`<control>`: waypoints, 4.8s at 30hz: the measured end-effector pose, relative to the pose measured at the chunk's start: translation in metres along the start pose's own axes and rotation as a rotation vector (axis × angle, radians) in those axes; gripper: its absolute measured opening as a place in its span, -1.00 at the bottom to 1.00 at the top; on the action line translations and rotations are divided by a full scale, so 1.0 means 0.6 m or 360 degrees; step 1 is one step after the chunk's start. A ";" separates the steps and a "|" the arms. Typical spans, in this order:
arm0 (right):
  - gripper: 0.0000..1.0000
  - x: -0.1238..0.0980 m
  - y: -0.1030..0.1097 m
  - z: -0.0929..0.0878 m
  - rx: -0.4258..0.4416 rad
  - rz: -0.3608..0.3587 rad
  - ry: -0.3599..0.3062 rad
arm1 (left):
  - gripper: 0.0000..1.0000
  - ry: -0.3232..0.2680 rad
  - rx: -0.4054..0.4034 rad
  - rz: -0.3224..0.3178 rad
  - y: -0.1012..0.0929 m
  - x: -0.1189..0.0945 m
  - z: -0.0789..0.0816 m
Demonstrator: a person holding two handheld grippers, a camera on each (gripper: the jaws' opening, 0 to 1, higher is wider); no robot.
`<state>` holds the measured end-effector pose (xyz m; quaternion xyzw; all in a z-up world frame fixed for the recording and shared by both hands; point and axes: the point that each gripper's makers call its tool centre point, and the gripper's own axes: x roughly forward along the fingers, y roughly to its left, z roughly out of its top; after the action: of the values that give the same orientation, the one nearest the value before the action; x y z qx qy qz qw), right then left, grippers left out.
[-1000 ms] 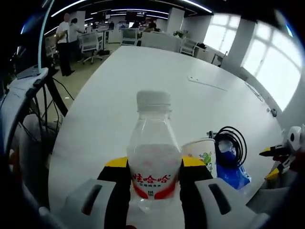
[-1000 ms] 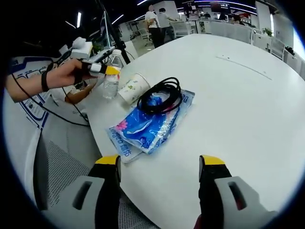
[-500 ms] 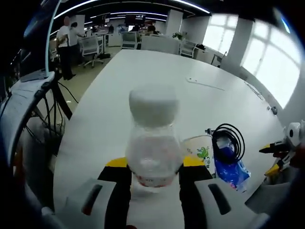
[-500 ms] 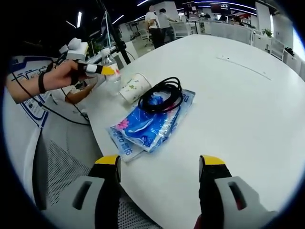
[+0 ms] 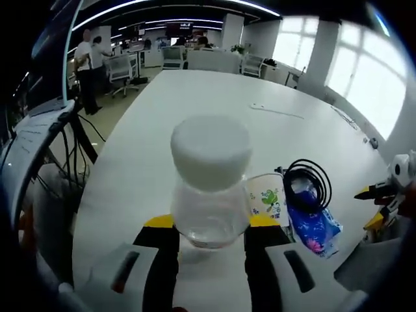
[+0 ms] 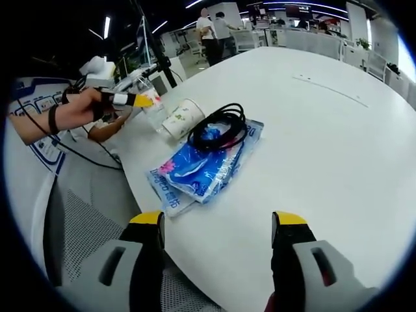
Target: Arrange the tabletop items into an orderly group along one side of the table until the central work area is clear of visible clutter.
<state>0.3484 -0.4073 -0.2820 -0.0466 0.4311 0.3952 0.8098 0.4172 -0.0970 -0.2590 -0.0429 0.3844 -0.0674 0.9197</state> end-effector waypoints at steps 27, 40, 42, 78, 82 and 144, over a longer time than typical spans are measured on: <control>0.32 -0.008 0.007 -0.009 -0.0008 -0.0001 0.0005 | -0.22 -0.0001 0.0072 -0.0012 -0.018 -0.006 -0.019; 0.32 -0.011 0.007 -0.009 -0.0008 -0.0008 0.0002 | -0.21 0.0002 0.0092 -0.0006 -0.019 -0.006 -0.022; 0.32 -0.011 0.008 -0.009 -0.0009 -0.0006 0.0002 | -0.21 0.0005 0.0087 -0.0012 -0.020 -0.006 -0.023; 0.33 -0.005 0.025 -0.012 -0.0034 0.0008 0.0043 | -0.21 -0.0064 0.0174 -0.0298 -0.025 -0.010 -0.008; 0.33 -0.004 0.025 -0.014 -0.0032 0.0009 0.0051 | -0.22 -0.0065 0.0165 -0.0292 -0.024 -0.011 -0.010; 0.29 0.000 -0.011 -0.022 0.0043 0.0012 0.0032 | -0.26 -0.0040 -0.0011 -0.0034 -0.012 0.069 0.073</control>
<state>0.3439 -0.4174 -0.2918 -0.0380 0.4446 0.3921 0.8045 0.4767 -0.1092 -0.2561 -0.0509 0.3726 -0.0755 0.9235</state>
